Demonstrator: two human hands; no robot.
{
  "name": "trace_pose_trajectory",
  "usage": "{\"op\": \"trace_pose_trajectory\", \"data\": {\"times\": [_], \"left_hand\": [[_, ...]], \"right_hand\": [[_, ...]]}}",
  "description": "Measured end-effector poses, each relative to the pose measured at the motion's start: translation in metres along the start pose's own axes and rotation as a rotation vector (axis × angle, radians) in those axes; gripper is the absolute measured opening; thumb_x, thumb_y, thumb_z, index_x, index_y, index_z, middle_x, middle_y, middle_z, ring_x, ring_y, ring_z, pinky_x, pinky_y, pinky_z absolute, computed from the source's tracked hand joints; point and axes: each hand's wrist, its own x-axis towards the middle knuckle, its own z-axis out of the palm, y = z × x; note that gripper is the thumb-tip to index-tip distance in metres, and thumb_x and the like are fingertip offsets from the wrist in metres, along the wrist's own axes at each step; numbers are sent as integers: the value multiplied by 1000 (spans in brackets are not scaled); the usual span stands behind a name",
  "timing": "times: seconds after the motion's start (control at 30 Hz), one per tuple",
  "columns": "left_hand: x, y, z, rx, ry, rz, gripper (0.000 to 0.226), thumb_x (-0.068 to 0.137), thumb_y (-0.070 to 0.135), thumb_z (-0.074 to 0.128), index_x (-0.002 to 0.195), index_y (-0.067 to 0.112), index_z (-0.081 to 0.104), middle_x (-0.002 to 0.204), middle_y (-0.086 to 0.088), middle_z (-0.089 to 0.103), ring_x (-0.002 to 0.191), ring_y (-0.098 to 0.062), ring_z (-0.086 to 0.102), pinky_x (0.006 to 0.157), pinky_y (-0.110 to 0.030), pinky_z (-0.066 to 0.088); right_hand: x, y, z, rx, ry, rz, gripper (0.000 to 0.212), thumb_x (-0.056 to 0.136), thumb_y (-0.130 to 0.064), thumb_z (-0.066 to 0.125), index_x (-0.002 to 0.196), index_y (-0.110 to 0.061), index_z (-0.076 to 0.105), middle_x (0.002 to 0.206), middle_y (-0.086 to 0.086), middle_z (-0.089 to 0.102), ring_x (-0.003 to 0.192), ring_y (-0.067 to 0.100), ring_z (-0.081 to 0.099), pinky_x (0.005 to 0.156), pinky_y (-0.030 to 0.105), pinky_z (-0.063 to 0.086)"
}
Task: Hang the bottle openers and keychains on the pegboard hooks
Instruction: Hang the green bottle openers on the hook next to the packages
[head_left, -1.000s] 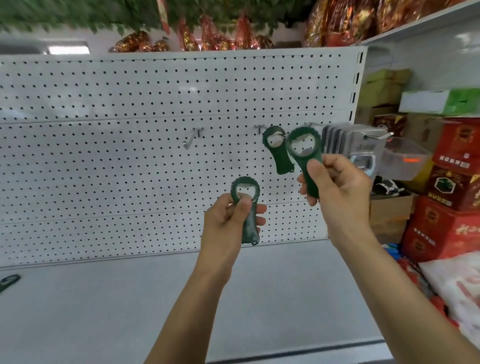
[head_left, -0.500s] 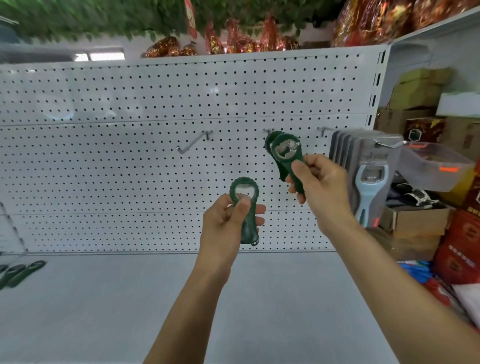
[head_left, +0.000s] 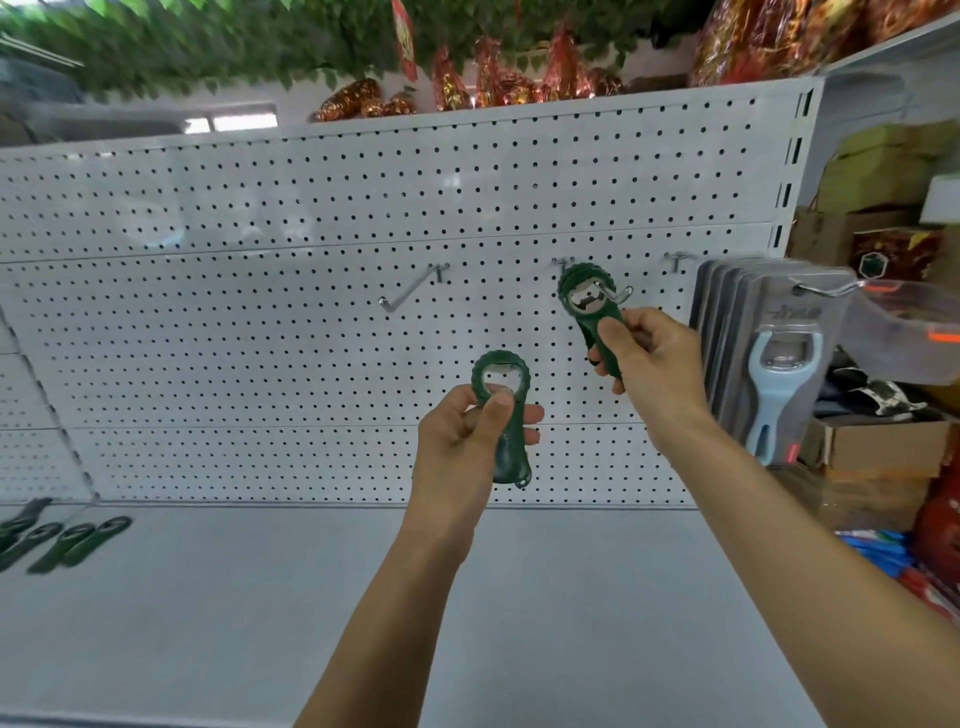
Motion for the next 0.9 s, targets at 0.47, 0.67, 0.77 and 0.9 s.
{"op": "trace_pose_trajectory", "data": {"times": [0.47,0.67,0.77,0.9], "left_hand": [[-20,1,12,-15,8,81,17,94,19,60,79,13,65,72,0,64,63,-8,56,61,-18,46],[-28,10,20,-54,-4,177,15,95,16,59,87,4,64,76,-13,63,57,-18,54,55,-33,50],[-28,15,19,78,-12,280,10,95,20,59,94,17,69,88,6,72,81,-4,63,74,-20,51],[-30,13,16,327,20,386,14,95,32,58,103,27,67,100,19,68,97,2,61,79,-11,45]], "right_hand": [[-108,-1,13,165,-335,88,14,95,-11,54,92,-2,64,69,-5,69,67,6,66,63,16,50],[-109,-12,6,150,-246,-44,10,95,-5,54,92,-9,63,66,3,66,54,19,59,51,21,45],[-106,-19,-2,110,-126,-160,13,94,-8,56,94,-17,65,69,8,64,53,17,55,49,18,43],[-96,-26,-13,89,-25,-229,10,95,-12,56,95,-18,64,71,10,63,54,14,54,49,17,42]]}}
